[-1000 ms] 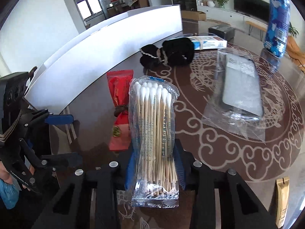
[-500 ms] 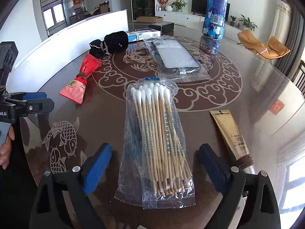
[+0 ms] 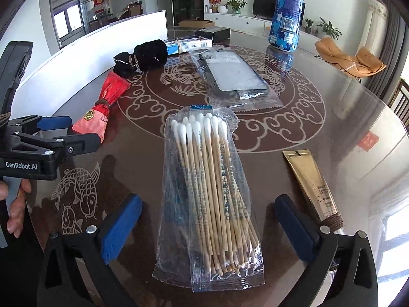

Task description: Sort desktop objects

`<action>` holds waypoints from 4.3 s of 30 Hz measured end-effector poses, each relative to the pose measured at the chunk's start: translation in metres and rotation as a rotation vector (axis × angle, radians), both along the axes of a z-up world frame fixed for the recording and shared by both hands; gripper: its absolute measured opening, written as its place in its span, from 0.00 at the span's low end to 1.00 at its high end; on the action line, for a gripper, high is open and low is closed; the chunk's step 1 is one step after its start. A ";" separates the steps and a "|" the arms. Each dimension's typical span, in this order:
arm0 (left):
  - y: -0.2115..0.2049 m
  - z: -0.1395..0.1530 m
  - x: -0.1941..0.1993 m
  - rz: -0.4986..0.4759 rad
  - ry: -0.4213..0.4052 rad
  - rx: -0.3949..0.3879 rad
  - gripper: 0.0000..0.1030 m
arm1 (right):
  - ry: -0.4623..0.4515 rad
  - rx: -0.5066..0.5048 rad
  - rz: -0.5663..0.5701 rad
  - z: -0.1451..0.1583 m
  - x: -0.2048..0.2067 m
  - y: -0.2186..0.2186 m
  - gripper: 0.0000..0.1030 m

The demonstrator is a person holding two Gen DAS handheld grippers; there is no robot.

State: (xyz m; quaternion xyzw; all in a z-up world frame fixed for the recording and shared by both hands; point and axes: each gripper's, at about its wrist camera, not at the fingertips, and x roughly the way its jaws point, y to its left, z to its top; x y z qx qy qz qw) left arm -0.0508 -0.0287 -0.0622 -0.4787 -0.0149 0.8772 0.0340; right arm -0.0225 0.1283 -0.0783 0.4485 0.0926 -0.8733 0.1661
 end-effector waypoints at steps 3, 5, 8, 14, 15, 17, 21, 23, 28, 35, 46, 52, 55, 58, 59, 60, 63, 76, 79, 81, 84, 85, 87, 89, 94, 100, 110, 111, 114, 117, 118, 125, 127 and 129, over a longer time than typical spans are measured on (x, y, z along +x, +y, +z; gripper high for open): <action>0.006 -0.002 -0.001 0.000 0.000 -0.036 1.00 | 0.000 0.000 0.000 0.000 0.000 0.000 1.00; 0.009 -0.002 -0.003 0.001 -0.002 -0.051 1.00 | 0.000 0.000 0.000 0.000 0.000 0.000 1.00; 0.011 -0.002 -0.007 0.010 -0.002 -0.057 1.00 | 0.000 0.000 0.000 0.000 0.000 0.000 1.00; 0.011 -0.002 -0.031 0.061 -0.010 -0.058 1.00 | 0.001 -0.001 -0.001 -0.001 0.000 0.000 1.00; 0.011 -0.002 -0.036 0.067 -0.012 -0.058 1.00 | 0.001 -0.001 -0.001 -0.001 0.000 0.000 1.00; 0.011 -0.002 -0.045 0.048 -0.020 -0.059 1.00 | 0.001 -0.001 -0.001 -0.001 0.000 0.000 1.00; -0.004 0.002 -0.041 -0.025 0.010 -0.035 0.87 | 0.002 -0.001 -0.003 -0.001 0.000 0.000 1.00; -0.012 0.006 -0.039 -0.039 0.017 -0.064 0.64 | 0.003 -0.001 -0.005 -0.001 0.000 0.000 1.00; -0.043 0.013 -0.029 -0.072 -0.021 0.023 0.24 | 0.003 -0.001 -0.005 -0.001 0.000 0.000 1.00; -0.056 0.014 -0.002 -0.144 -0.049 0.009 0.28 | 0.003 -0.001 -0.005 -0.001 0.000 0.000 1.00; -0.034 0.007 -0.009 -0.167 -0.046 -0.071 0.76 | 0.006 -0.002 -0.012 0.000 0.000 0.002 1.00; -0.037 0.003 -0.010 -0.139 -0.059 -0.073 0.94 | 0.006 -0.002 -0.012 0.000 0.000 0.002 1.00; -0.036 0.002 -0.010 -0.137 -0.060 -0.073 0.94 | 0.006 -0.002 -0.012 0.000 0.000 0.002 1.00; -0.036 0.002 -0.011 -0.135 -0.060 -0.074 0.95 | 0.006 -0.002 -0.012 0.000 0.000 0.002 1.00; -0.036 0.002 -0.011 -0.134 -0.060 -0.074 0.95 | 0.006 -0.002 -0.012 0.000 0.000 0.002 1.00; -0.037 0.002 -0.010 -0.133 -0.059 -0.074 0.95 | 0.006 -0.002 -0.012 0.000 0.000 0.002 1.00; -0.036 0.002 -0.011 -0.130 -0.058 -0.074 0.96 | 0.006 -0.002 -0.012 0.000 0.000 0.002 1.00; -0.037 0.001 -0.012 -0.124 -0.055 -0.074 0.98 | 0.006 -0.002 -0.013 0.000 0.000 0.002 1.00; -0.037 0.001 -0.013 -0.118 -0.054 -0.075 1.00 | 0.006 -0.002 -0.013 0.000 0.000 0.002 1.00; -0.037 0.000 -0.013 -0.115 -0.058 -0.070 1.00 | 0.006 -0.002 -0.013 0.000 0.000 0.002 1.00; -0.037 0.000 -0.013 -0.114 -0.058 -0.070 1.00 | 0.006 -0.002 -0.013 0.000 0.000 0.002 1.00; -0.037 0.000 -0.013 -0.114 -0.057 -0.069 1.00 | 0.006 -0.002 -0.013 0.000 0.000 0.002 1.00; -0.037 -0.001 -0.013 -0.114 -0.056 -0.070 1.00 | 0.006 -0.001 -0.012 0.000 0.000 0.002 1.00; -0.036 -0.001 -0.013 -0.116 -0.057 -0.069 1.00 | -0.001 0.001 -0.007 0.000 -0.001 0.002 1.00; -0.033 -0.001 -0.020 -0.134 -0.077 -0.070 1.00 | -0.139 0.045 0.051 0.005 -0.024 -0.001 1.00; -0.026 0.005 -0.021 -0.179 -0.034 -0.067 0.66 | -0.240 -0.010 0.082 0.012 -0.055 -0.009 0.77; -0.042 0.029 0.000 -0.179 0.047 0.051 0.19 | -0.140 -0.086 0.045 0.056 -0.036 -0.011 0.32; -0.042 0.031 0.002 -0.175 0.054 0.053 0.19 | -0.144 -0.094 0.042 0.057 -0.036 -0.011 0.32; -0.044 0.034 0.007 -0.163 0.071 0.071 0.19 | -0.151 -0.106 0.027 0.057 -0.033 -0.009 0.32; -0.042 0.037 0.010 -0.163 0.094 0.070 0.19 | -0.147 -0.112 0.026 0.058 -0.030 -0.008 0.32; -0.040 0.038 0.011 -0.163 0.102 0.064 0.19 | -0.145 -0.114 0.027 0.058 -0.029 -0.009 0.32; -0.043 0.043 0.014 -0.151 0.127 0.072 0.19 | -0.134 -0.119 0.036 0.061 -0.024 -0.011 0.32; -0.046 0.046 0.015 -0.147 0.142 0.097 0.18 | -0.133 -0.124 0.034 0.061 -0.024 -0.011 0.32; -0.049 0.050 0.016 -0.145 0.160 0.130 0.18 | -0.133 -0.133 0.033 0.062 -0.022 -0.011 0.32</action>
